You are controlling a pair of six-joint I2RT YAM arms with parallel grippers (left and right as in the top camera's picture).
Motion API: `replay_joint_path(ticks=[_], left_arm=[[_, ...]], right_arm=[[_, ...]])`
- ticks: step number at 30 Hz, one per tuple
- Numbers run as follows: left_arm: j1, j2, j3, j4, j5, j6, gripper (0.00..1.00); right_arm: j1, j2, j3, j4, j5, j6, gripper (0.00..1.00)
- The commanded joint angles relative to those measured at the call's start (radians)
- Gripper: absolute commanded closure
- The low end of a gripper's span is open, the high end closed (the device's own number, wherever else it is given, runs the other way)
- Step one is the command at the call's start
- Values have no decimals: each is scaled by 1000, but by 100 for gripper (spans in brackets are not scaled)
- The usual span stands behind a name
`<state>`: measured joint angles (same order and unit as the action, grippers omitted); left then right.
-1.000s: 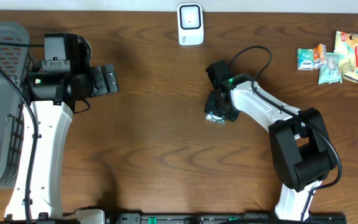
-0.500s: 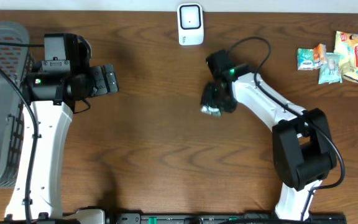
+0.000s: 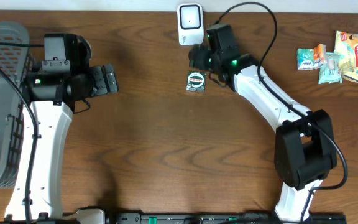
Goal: Scan the item barcode
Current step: 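Lift the tin toward the scanner with the right gripper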
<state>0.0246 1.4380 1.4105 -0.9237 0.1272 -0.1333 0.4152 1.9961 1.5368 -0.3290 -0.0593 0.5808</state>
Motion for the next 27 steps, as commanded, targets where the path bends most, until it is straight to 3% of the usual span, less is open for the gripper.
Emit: replay_joint_path(ticks=[1,10,14,19,23,27], left_arm=[[3,-1,2,-3,-9,2,2],[3,-1,2,-3,-9,2,2],[3,-1,2,-3,-9,2,2],[3,0,2,-3,-9,2,2],[3,-1,2,-3,-9,2,2],[3,0,2,-3,-9,2,2]], right_arm=[[-6,7,12,13,16,-21,35],[5,95,17,-14,16,-21,32],[-3,130,122,-183,16,-22,26],[-17,137,360,-441,26,-66,32],[-17,146,401,-499,23,-66,35],[-16,196,402,-544,-42,-98,29]])
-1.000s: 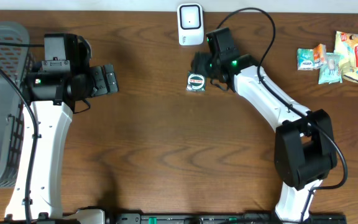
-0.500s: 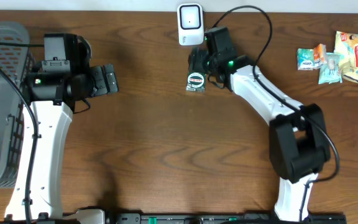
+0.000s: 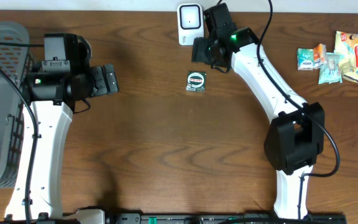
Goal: Scan the item barcode
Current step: 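Lift the tin toward the scanner with the right gripper, then hold the tin in front of the scanner with the right gripper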
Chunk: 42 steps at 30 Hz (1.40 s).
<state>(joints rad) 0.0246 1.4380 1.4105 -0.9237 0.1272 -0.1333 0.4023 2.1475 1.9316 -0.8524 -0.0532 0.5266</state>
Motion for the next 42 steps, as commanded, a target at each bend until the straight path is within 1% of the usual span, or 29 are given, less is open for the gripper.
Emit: replay_joint_path(ticks=[1,3,6,13,20,22,23,25,28,32,42], left_arm=[[3,0,2,-3,-9,2,2],[3,-1,2,-3,-9,2,2],[3,-1,2,-3,-9,2,2],[3,-1,2,-3,-9,2,2],[3,-1,2,-3,-9,2,2],[3,-1,2,-3,-9,2,2],[3,-1,2,-3,-9,2,2],[3,-1,2,-3,-9,2,2],[3,-1,2,-3,-9,2,2],[3,-1,2,-3,-9,2,2],[3,-1,2,-3,-9,2,2]], right_arm=[[-3,61,7,-30,-80,-64,26],[-3,111,7,-54,-122,-93,20],[-2,156,7,-74,-122,-108,13],[4,169,7,-76,-113,-109,11],[49,169,7,-18,-106,-105,8],[68,169,7,-10,-68,-105,5],[79,169,7,-10,-26,-96,1],[104,169,6,-16,100,-42,1],[124,169,6,-19,183,-10,1],[135,169,6,-19,214,-12,1],[134,169,6,-13,216,-12,1]])
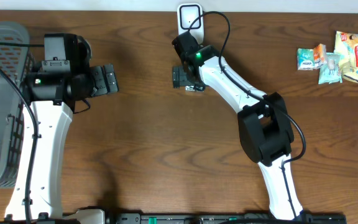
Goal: Scan the item barcode
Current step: 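Hold the tin in front of the scanner with the right gripper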
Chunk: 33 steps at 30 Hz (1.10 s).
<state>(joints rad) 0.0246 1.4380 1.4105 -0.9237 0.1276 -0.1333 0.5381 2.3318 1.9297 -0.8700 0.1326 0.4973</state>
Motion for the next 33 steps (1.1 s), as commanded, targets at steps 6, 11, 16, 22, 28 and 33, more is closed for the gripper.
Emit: replay_joint_path(ticks=[6,11,16,22,28,33], left_arm=[[3,-1,2,-3,-9,2,2],[3,0,2,-3,-9,2,2],[3,0,2,-3,-9,2,2],[3,-1,2,-3,-9,2,2],[3,0,2,-3,-9,2,2],[3,0,2,-3,-9,2,2]], right_arm=[[-3,-15,7,6,49,18,1],[4,-14,5,5,49,18,1],[10,-14,5,-2,48,18,1],[13,-14,5,-17,48,18,1],[13,-14,5,-21,49,18,1],[13,-14,5,-24,49,18,1]])
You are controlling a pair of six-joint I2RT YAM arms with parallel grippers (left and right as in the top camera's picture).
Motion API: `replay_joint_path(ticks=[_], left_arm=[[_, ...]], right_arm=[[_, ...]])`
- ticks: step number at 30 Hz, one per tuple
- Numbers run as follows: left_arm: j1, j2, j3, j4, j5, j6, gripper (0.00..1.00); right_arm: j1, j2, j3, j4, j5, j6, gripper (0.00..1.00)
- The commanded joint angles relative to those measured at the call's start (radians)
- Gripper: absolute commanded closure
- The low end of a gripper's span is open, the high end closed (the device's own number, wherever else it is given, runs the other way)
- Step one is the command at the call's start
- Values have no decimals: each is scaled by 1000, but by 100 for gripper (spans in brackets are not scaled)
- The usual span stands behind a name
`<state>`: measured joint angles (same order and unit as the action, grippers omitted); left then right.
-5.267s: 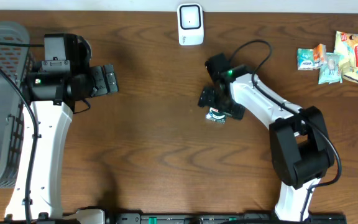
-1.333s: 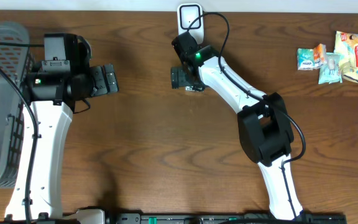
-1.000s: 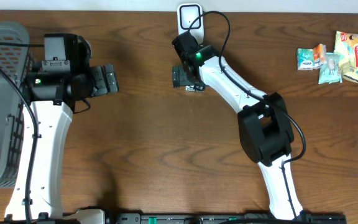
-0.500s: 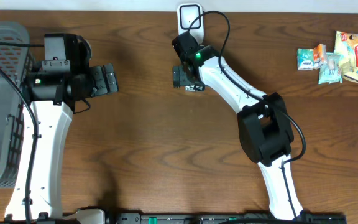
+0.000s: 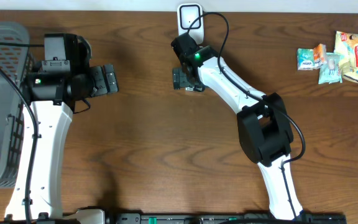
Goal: Scan the item barcode
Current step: 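Hold the tin in front of the scanner with the right gripper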
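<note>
The item, a small packet with a round green-and-white label (image 5: pixel 196 88), lies on the brown table just below the white scanner (image 5: pixel 190 14) at the back edge. Only a sliver of it shows. My right gripper (image 5: pixel 180 79) hangs over the packet's left part and covers most of it. How its jaws stand is hidden from above. My left gripper (image 5: pixel 109 79) hovers far to the left, open and holding nothing.
A grey basket fills the left edge of the table. Several snack packets (image 5: pixel 337 59) lie at the back right. The right arm's black cable (image 5: pixel 219 22) loops across the scanner.
At first my right gripper was just right of the packet, below the scanner. Then it stood higher up, beside the scanner, with the packet lying in the open. After that it sat over the packet's left side, where it remains. The left arm never moved.
</note>
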<state>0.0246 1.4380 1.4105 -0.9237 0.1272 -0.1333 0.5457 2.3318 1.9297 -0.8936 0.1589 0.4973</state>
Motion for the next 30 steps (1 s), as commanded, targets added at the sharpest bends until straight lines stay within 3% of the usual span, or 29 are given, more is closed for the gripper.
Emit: replay_joint_path(ticks=[1,11,18,30], left_arm=[[3,-1,2,-3,-9,2,2],[3,-1,2,-3,-9,2,2],[3,-1,2,-3,-9,2,2],[3,-1,2,-3,-9,2,2]], right_arm=[[6,-14,5,0,23,18,1],[4,-12,5,11,26,18,1],[3,7,5,3,131,18,1],[-2,10,5,-13,66,18,1]])
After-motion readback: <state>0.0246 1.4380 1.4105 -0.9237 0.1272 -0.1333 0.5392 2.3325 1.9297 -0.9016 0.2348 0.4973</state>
